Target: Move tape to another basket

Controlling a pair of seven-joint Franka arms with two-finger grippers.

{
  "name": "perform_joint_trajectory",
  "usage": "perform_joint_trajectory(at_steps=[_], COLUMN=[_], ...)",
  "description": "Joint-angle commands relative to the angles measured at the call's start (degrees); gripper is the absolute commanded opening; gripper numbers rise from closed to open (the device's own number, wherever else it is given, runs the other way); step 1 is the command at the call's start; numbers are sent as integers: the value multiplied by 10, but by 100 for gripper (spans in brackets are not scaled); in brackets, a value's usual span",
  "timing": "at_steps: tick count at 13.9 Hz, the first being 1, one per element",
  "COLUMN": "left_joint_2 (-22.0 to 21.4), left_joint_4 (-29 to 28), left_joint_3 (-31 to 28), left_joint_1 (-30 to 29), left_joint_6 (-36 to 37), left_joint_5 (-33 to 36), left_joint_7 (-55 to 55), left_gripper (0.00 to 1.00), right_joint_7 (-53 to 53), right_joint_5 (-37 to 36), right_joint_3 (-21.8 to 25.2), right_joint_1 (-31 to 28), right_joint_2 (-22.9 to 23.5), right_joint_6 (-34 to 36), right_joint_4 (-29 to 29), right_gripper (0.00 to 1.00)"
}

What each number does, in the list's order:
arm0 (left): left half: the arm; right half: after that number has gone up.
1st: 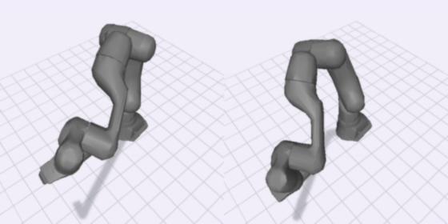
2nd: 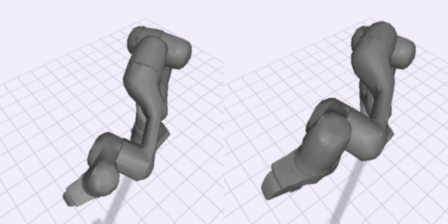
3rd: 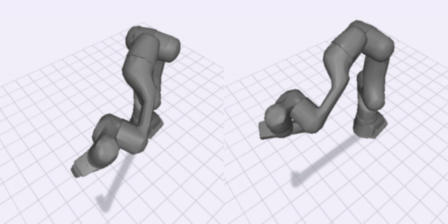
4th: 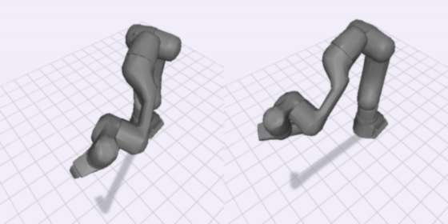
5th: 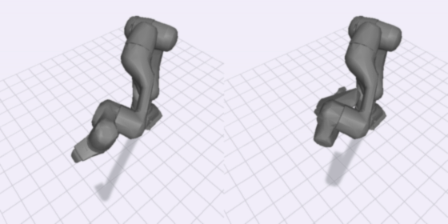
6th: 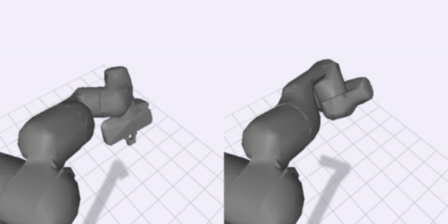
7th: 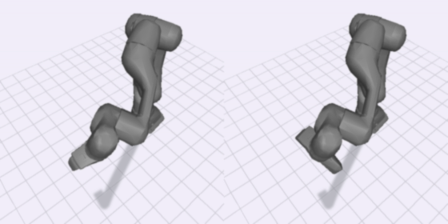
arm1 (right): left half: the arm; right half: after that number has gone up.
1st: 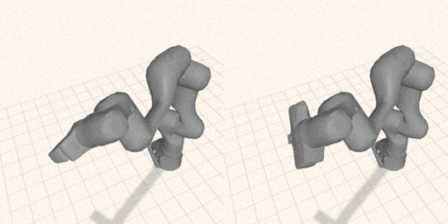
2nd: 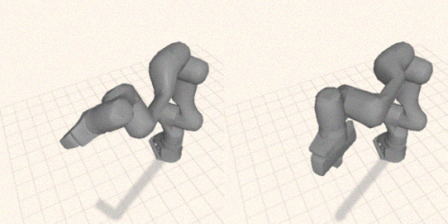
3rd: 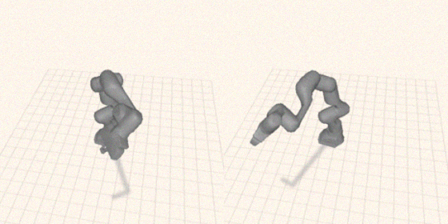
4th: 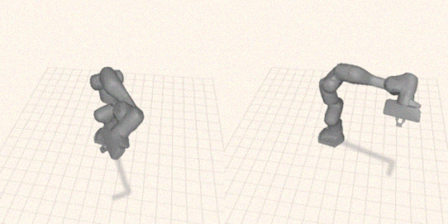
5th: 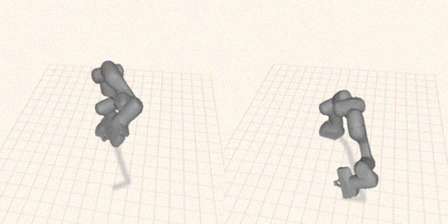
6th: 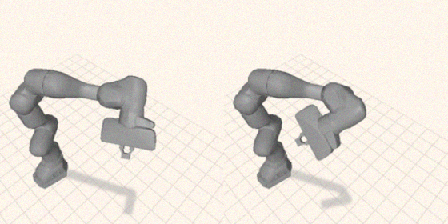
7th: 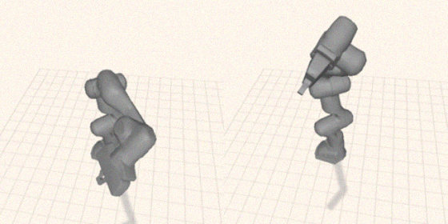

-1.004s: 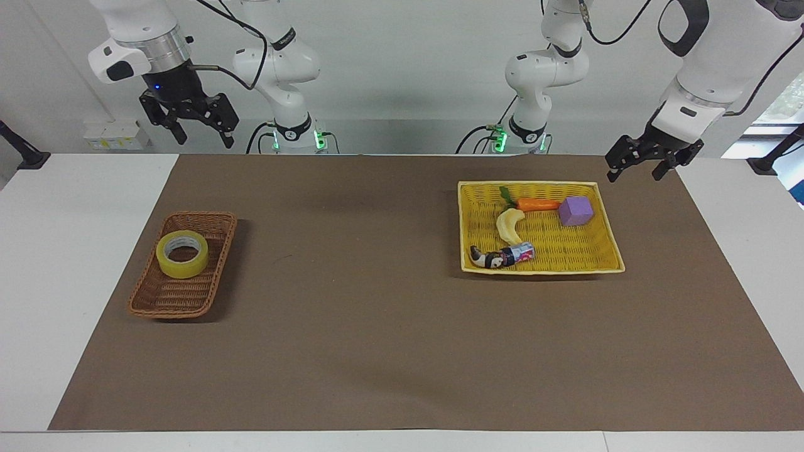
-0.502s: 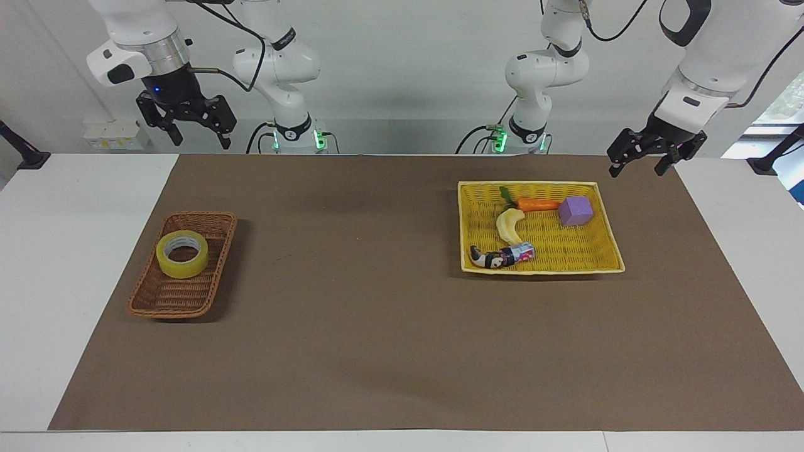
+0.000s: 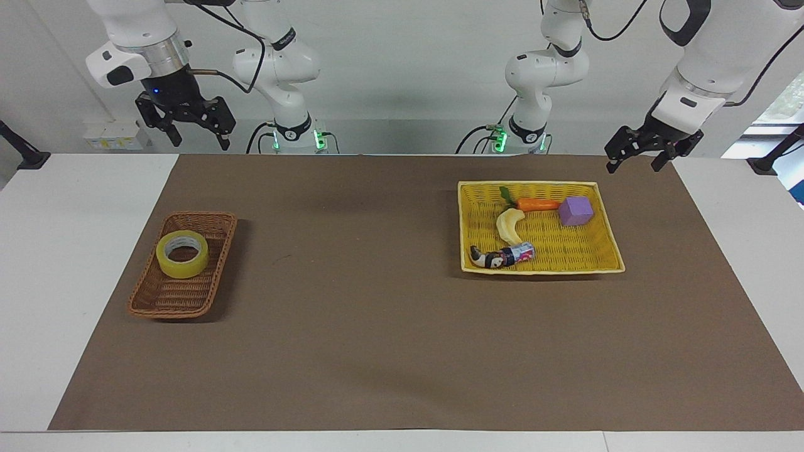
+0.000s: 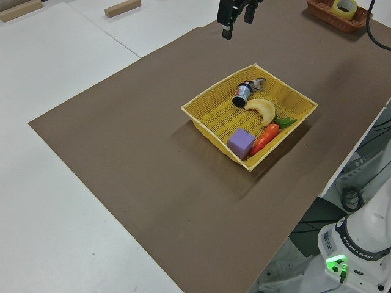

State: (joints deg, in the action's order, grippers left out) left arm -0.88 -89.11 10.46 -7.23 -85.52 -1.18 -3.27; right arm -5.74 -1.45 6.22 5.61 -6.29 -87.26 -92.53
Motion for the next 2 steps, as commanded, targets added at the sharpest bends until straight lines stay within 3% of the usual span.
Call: perform_joint_trajectory(at_steps=[1,2], left_joint_2=[3,1], left_joint_4=[18,17], left_joint_3=[4,4], left_joint_1=[-6,-6], left_joint_6=[18,15], left_joint_5=[-3,-5], left_joint_7=[-3,-2], left_gripper=[100,100], right_joint_7=[13,13], right_joint_5=[-2,-2], right_joint_3=[-2,-2], right_joint_1=[-5,-5], right_joint_2=[-4,-4], right_joint_6=[2,2], right_joint_4=[-5,-5], right_gripper=[100,100])
